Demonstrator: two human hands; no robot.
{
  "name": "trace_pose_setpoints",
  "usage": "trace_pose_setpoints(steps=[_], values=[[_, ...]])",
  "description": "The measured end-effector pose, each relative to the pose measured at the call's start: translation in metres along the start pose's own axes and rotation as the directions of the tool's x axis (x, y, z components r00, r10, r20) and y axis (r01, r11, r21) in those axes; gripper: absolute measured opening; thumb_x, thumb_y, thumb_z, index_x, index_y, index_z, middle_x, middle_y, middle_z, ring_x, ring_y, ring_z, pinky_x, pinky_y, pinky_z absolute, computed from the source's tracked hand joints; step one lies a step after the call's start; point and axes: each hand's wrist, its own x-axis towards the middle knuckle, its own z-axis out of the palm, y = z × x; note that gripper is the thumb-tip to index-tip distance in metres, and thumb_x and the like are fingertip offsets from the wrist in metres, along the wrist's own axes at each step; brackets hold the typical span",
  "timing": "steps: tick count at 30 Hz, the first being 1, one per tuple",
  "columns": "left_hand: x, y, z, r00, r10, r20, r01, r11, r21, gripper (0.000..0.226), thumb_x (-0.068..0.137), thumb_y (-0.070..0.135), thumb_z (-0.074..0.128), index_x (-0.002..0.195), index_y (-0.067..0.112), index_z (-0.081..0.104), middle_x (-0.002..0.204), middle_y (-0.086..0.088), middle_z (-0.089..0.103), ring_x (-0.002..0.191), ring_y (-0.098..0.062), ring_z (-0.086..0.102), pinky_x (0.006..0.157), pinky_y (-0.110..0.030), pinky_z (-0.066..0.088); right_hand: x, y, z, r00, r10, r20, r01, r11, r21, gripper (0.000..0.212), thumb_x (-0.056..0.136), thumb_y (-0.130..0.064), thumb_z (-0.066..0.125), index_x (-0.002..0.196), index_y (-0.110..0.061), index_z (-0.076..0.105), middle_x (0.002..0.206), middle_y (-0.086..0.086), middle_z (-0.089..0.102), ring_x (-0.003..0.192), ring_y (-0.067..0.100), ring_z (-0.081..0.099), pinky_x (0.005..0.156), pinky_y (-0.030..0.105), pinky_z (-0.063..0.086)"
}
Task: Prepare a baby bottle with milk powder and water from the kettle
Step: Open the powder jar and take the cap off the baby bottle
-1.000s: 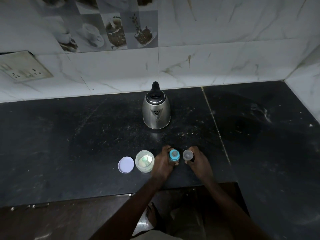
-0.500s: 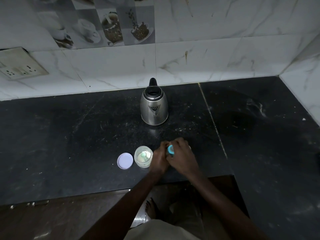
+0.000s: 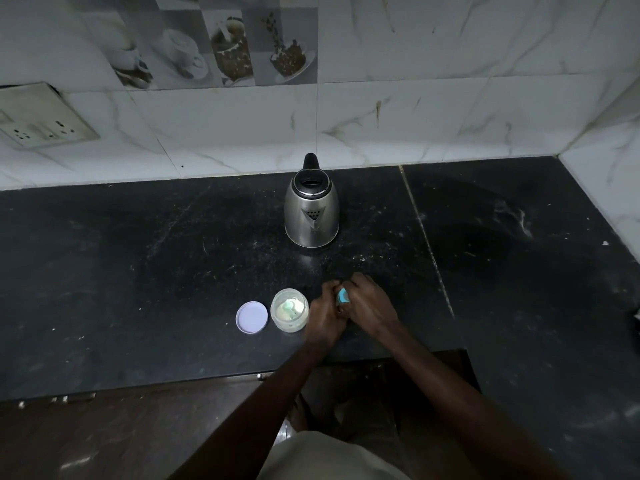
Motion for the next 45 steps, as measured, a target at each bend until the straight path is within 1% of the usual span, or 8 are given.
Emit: trace_pose_setpoints(steps=[10, 15, 19, 23, 27, 33, 38, 45], values=[[0.001, -0.002, -0.007, 0.998, -0.048, 0.039, 0.048, 0.999, 0.006, 0.058, 0.088, 0.015, 0.080, 0.136, 0.004, 0.050, 0.111, -0.015, 0.077, 0.100, -0.032, 0.074, 0.084, -0.038, 0.054, 0.006, 0.031, -0.018, 0.930, -0.367, 0.033, 0.356, 0.918, 0.173, 0.037, 0.092, -0.009, 0.071, 0.129, -0.010, 0.073, 0.128, 0.009, 0.069, 0.116, 0.026, 0.064, 0.097, 0.041, 0.054], [0.003, -0.001, -0.010, 0.998, -0.013, 0.056, 0.012, 1.000, 0.021, 0.059, 0.088, 0.015, 0.080, 0.136, 0.001, 0.049, 0.115, -0.016, 0.076, 0.104, -0.034, 0.073, 0.087, -0.042, 0.055, 0.002, 0.025, -0.021, 0.982, -0.135, 0.135, 0.102, 0.968, 0.228, 0.085, 0.083, -0.014, 0.076, 0.156, -0.032, 0.037, 0.140, -0.001, 0.057, 0.125, 0.019, 0.060, 0.098, 0.037, 0.056], [0.001, 0.000, -0.010, 0.999, 0.043, 0.028, -0.043, 0.999, -0.022, 0.051, 0.090, 0.003, 0.071, 0.136, -0.003, 0.049, 0.114, -0.018, 0.075, 0.103, -0.037, 0.073, 0.089, -0.046, 0.055, 0.000, 0.008, -0.015, 0.999, -0.039, 0.026, 0.036, 0.995, 0.091, 0.066, 0.085, -0.040, 0.074, 0.145, -0.021, 0.052, 0.142, -0.002, 0.053, 0.126, 0.020, 0.057, 0.092, 0.039, 0.056], [0.001, -0.001, -0.008, 0.999, 0.037, 0.031, -0.037, 0.999, -0.018, 0.050, 0.088, -0.003, 0.067, 0.134, -0.005, 0.049, 0.106, -0.020, 0.075, 0.094, -0.038, 0.072, 0.079, -0.039, 0.051, 0.004, -0.006, -0.011, 0.998, -0.024, 0.053, 0.028, 0.996, -0.079, 0.041, 0.093, -0.032, 0.064, 0.131, -0.016, 0.063, 0.131, 0.002, 0.059, 0.117, 0.023, 0.062, 0.088, 0.037, 0.055], [0.002, -0.001, -0.006, 0.998, 0.035, 0.044, -0.036, 0.999, 0.008, 0.044, 0.088, -0.003, 0.067, 0.128, -0.007, 0.051, 0.101, -0.022, 0.076, 0.091, -0.041, 0.073, 0.075, -0.041, 0.049, 0.006, -0.007, -0.017, 0.986, -0.093, 0.137, 0.096, 0.995, -0.012, 0.041, 0.090, -0.024, 0.070, 0.130, -0.018, 0.065, 0.134, -0.001, 0.059, 0.123, 0.025, 0.055, 0.098, 0.039, 0.051], [0.002, 0.000, -0.006, 0.999, 0.040, 0.037, -0.040, 0.999, 0.000, 0.054, 0.088, 0.000, 0.070, 0.138, -0.003, 0.048, 0.111, -0.018, 0.076, 0.099, -0.034, 0.073, 0.082, -0.033, 0.050, 0.003, -0.015, -0.018, 0.990, 0.107, 0.095, -0.102, 0.993, -0.060, 0.045, 0.095, -0.032, 0.066, 0.136, -0.014, 0.058, 0.136, 0.007, 0.057, 0.119, 0.029, 0.062, 0.092, 0.042, 0.057], [0.003, 0.000, -0.006, 0.999, 0.013, 0.036, -0.015, 0.998, 0.064, 0.043, 0.088, 0.003, 0.070, 0.127, -0.005, 0.052, 0.104, -0.019, 0.076, 0.095, -0.038, 0.073, 0.071, -0.022, 0.039, 0.006, -0.011, -0.026, 0.987, -0.095, 0.127, 0.101, 0.994, -0.041, 0.041, 0.094, -0.026, 0.069, 0.134, -0.021, 0.062, 0.132, -0.002, 0.060, 0.120, 0.025, 0.056, 0.091, 0.039, 0.055], [0.003, 0.001, -0.007, 0.999, 0.009, 0.047, -0.011, 0.999, 0.047, 0.050, 0.087, 0.004, 0.075, 0.131, -0.002, 0.052, 0.108, -0.018, 0.076, 0.098, -0.035, 0.073, 0.074, -0.017, 0.039, -0.002, 0.000, -0.028, 0.978, -0.191, 0.090, 0.188, 0.981, 0.037, 0.031, 0.097, -0.017, 0.064, 0.128, -0.020, 0.067, 0.132, -0.005, 0.063, 0.120, 0.021, 0.053, 0.089, 0.038, 0.054]])
